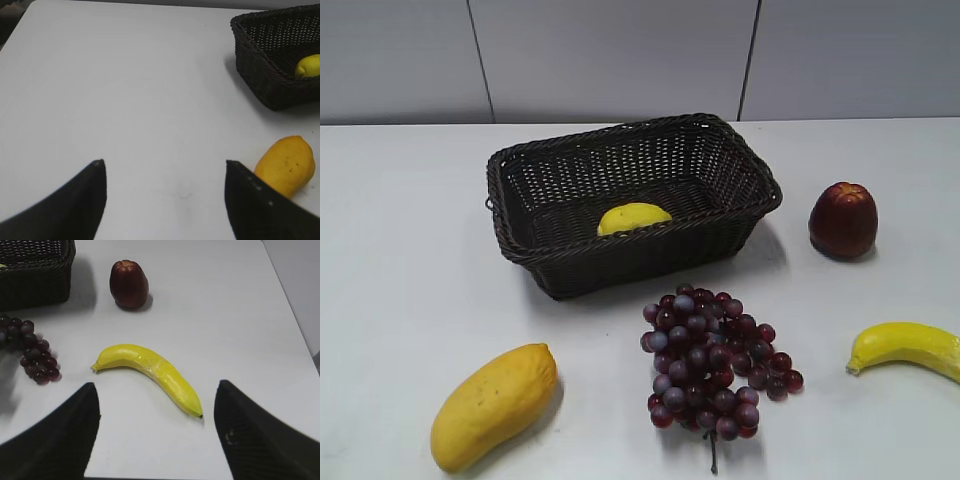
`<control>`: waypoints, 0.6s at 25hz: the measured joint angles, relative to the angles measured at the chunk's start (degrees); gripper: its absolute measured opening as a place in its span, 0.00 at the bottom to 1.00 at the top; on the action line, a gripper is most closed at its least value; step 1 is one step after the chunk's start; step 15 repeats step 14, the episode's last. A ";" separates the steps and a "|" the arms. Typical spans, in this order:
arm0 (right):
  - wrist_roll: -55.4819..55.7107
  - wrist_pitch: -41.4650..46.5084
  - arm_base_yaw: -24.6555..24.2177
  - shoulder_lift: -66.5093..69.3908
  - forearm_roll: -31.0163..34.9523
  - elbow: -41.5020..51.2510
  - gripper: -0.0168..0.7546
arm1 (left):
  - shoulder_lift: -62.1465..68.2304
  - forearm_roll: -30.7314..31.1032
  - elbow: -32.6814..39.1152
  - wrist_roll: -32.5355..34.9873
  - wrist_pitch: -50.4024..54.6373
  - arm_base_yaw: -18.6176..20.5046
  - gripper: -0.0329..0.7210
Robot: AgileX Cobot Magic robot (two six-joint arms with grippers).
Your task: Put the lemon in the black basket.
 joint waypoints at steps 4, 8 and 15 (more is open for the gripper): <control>0.00 0.01 0.00 0.00 -0.33 0.00 0.78 | 0.00 -0.06 0.10 0.00 -0.07 0.00 0.77; 0.00 0.01 0.00 0.00 0.00 0.00 0.78 | 0.00 -0.06 0.10 0.00 -0.07 0.00 0.76; 0.00 0.01 0.00 0.00 0.00 0.00 0.78 | 0.00 -0.10 0.12 0.00 -0.07 0.00 0.73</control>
